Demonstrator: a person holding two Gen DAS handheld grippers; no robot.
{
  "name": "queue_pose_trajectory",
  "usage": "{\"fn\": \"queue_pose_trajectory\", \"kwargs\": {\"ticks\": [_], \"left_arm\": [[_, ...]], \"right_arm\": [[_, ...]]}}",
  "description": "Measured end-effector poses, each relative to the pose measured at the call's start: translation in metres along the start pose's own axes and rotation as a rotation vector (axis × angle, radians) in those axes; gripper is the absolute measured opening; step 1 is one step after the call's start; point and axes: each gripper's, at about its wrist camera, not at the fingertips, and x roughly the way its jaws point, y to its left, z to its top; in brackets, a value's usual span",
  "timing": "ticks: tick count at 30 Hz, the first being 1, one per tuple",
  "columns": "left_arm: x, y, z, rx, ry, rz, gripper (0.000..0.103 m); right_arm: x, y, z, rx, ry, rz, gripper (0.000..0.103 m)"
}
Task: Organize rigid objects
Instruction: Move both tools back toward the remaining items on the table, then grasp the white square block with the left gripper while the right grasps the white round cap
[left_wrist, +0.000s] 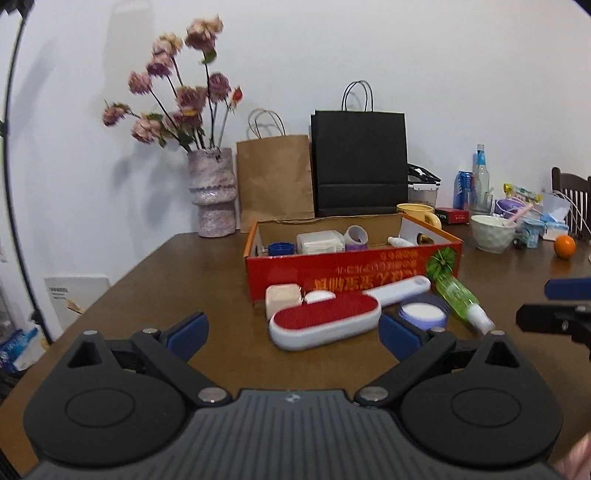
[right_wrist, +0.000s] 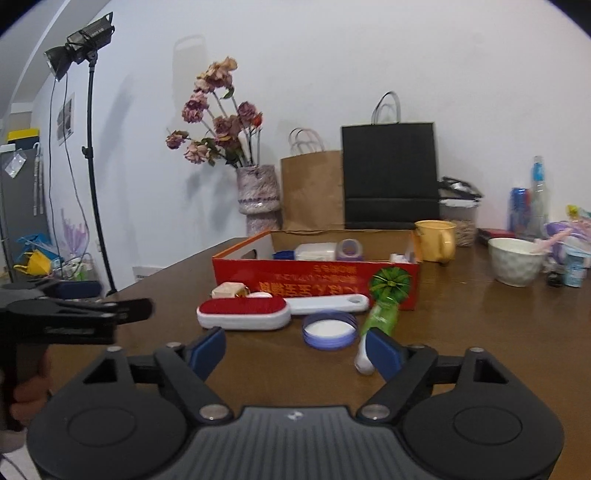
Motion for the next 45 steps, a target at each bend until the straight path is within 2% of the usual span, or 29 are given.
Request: {"fn": "queue_pose_trajectory", "kwargs": {"ticks": [2, 5, 7, 9, 12, 13, 16, 19, 22, 24, 26, 27, 28, 34, 38, 45], "left_arm": [[0.030, 0.006, 0.011, -0.019, 0.024, -0.018, 0.099], [0.076, 0.015, 0.024, -0.047, 0.069, -0.032, 0.087], [0.109, 0.022, 0.028, -0.051, 0.116, -0.028, 0.076], [0.137, 0.027, 0.028, -0.059, 0.162, -0.035, 0.070], [0.171, 0.036, 0.024, -0.082, 0.229, -0.065, 0.069], [0.179, 0.037, 0.022, -0.073, 0.240, -0.063, 0.068], [0.194, 0.039, 0.020, -0.058, 0.254, -0.076, 0.065], [0.199, 0.042, 0.019, -0.044, 0.244, -0.094, 0.063], [0.198, 0.050, 0.019, -0.086, 0.236, -0.097, 0.059], [0.198, 0.054, 0.019, -0.107, 0.232, -0.068, 0.059], [0.196, 0.056, 0.017, -0.108, 0.222, -0.043, 0.058], [0.195, 0.057, 0.017, -0.110, 0.221, -0.040, 0.058], [0.194, 0.057, 0.018, -0.111, 0.218, -0.044, 0.058], [0.171, 0.054, 0.023, -0.084, 0.144, -0.025, 0.058], [0.132, 0.047, 0.033, -0.048, 0.056, 0.010, 0.058], [0.053, 0.027, 0.046, -0.044, -0.065, -0.001, 0.058]], "right_arm": [[0.023, 0.000, 0.013, -0.003, 0.013, 0.020, 0.080], [0.062, 0.000, 0.032, -0.008, 0.038, 0.043, 0.077], [0.093, -0.002, 0.045, 0.003, 0.070, 0.063, 0.064], [0.126, -0.007, 0.054, 0.041, 0.110, 0.083, 0.059], [0.170, -0.015, 0.061, 0.109, 0.160, 0.116, 0.051], [0.182, -0.017, 0.062, 0.117, 0.178, 0.120, 0.047], [0.218, -0.014, 0.063, 0.116, 0.238, 0.120, 0.042], [0.242, -0.004, 0.059, 0.091, 0.282, 0.127, 0.042], [0.262, 0.005, 0.053, 0.064, 0.341, 0.115, 0.023], [0.271, 0.010, 0.048, 0.056, 0.359, 0.112, 0.021], [0.273, 0.013, 0.046, 0.046, 0.356, 0.108, 0.020], [0.274, 0.016, 0.046, 0.043, 0.355, 0.106, 0.017], [0.275, 0.017, 0.046, 0.042, 0.354, 0.103, 0.009], [0.260, 0.022, 0.049, 0.019, 0.285, 0.074, 0.006], [0.224, 0.027, 0.064, -0.012, 0.175, 0.052, 0.006], [0.134, 0.027, 0.076, -0.054, 0.034, 0.008, 0.006]]}}
